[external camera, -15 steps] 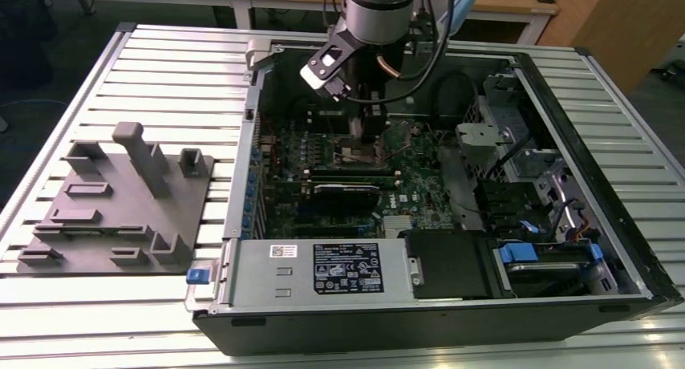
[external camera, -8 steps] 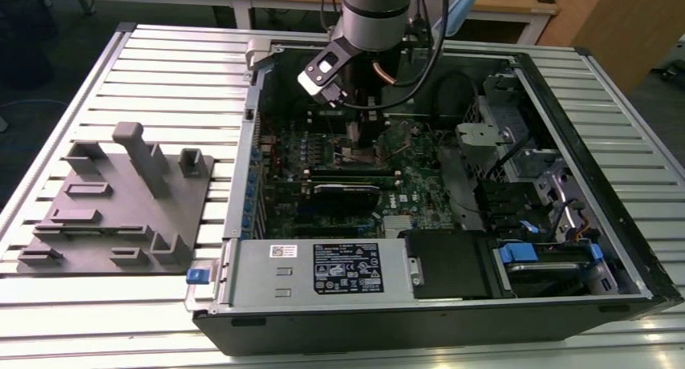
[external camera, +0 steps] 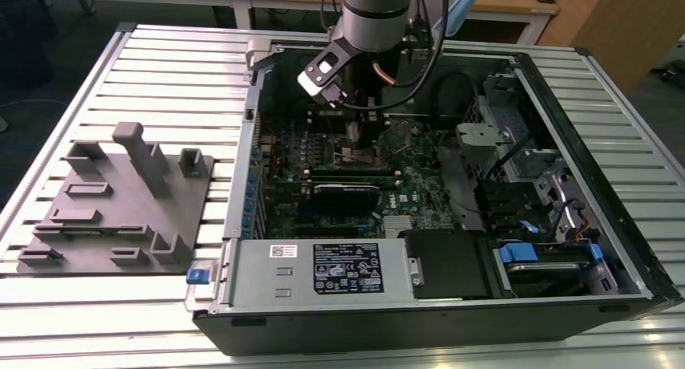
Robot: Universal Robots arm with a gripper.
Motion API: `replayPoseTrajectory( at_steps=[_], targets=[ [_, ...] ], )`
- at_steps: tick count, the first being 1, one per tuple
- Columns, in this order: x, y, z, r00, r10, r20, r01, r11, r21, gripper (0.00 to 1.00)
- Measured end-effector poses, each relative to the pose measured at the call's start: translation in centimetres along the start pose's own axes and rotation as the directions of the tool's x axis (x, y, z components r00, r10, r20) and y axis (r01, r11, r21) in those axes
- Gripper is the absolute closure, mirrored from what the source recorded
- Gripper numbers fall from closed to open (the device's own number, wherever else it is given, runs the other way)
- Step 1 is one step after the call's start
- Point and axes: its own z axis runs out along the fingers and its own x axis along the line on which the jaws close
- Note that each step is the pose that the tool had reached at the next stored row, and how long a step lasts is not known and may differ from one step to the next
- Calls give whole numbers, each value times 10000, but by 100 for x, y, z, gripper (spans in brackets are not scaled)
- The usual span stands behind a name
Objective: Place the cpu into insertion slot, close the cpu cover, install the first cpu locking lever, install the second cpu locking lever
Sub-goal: 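Place the cpu into insertion slot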
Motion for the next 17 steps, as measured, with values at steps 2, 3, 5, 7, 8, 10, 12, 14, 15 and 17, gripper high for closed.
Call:
replayPoseTrajectory(
  at_steps=[2,3,5,7,8,10,12,14,15,17],
  targets=[
    [0,0,1,10000,1,0,-1,10000,0,46],
    [0,0,1,10000,0,1,0,10000,0,46],
    [0,-1,12,10000,1,-3,-1,10000,-3,46],
    [-1,-3,46,10000,0,0,0,10000,-1,46],
    [-2,-4,64,10000,0,0,0,10000,-2,46],
    [-3,-9,101,10000,1,2,-1,10000,-2,46],
    [-4,-12,137,10000,1,1,-1,10000,-2,46],
    [-5,-14,173,10000,0,1,0,10000,-1,46],
    [-6,-15,192,10000,0,1,0,10000,-1,46],
    [-3,-18,227,10000,1,0,-1,10000,-2,46]
  ],
)
